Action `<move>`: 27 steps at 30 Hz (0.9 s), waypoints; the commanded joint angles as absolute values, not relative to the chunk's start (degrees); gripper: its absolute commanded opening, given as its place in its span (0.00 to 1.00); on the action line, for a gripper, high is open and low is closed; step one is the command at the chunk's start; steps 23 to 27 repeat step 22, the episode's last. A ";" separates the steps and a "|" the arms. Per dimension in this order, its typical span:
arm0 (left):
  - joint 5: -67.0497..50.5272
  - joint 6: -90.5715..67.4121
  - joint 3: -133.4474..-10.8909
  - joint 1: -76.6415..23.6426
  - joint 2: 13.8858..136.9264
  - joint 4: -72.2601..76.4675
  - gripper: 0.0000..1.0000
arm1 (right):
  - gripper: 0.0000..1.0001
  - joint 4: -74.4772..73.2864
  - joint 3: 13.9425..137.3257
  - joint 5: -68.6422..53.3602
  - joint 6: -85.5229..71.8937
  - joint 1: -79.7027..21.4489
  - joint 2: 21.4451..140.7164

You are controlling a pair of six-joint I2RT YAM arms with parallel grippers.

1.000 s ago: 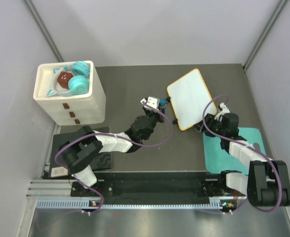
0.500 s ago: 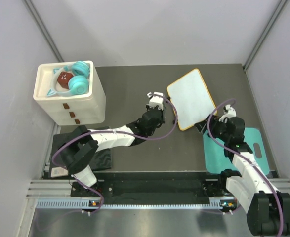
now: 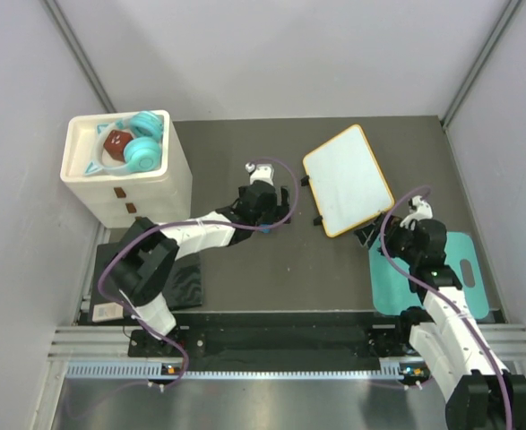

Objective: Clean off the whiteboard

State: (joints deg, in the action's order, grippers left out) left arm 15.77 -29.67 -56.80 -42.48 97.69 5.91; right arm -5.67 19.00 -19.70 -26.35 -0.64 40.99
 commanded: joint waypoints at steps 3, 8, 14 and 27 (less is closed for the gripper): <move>10.46 -29.01 -55.02 -42.36 93.70 7.73 0.99 | 0.99 -5.45 18.02 -17.14 -26.19 -1.06 38.23; 10.46 -25.76 -54.84 -41.93 88.07 6.34 0.99 | 0.99 -5.98 18.28 -16.26 -27.07 -1.05 35.52; 5.19 -22.68 -49.16 -41.13 78.94 5.88 0.99 | 0.99 -7.03 19.77 -15.38 -27.51 -1.14 33.84; 11.14 -22.86 -38.07 -38.59 64.97 6.61 0.99 | 0.99 -5.36 20.39 -14.43 -26.63 -1.05 36.91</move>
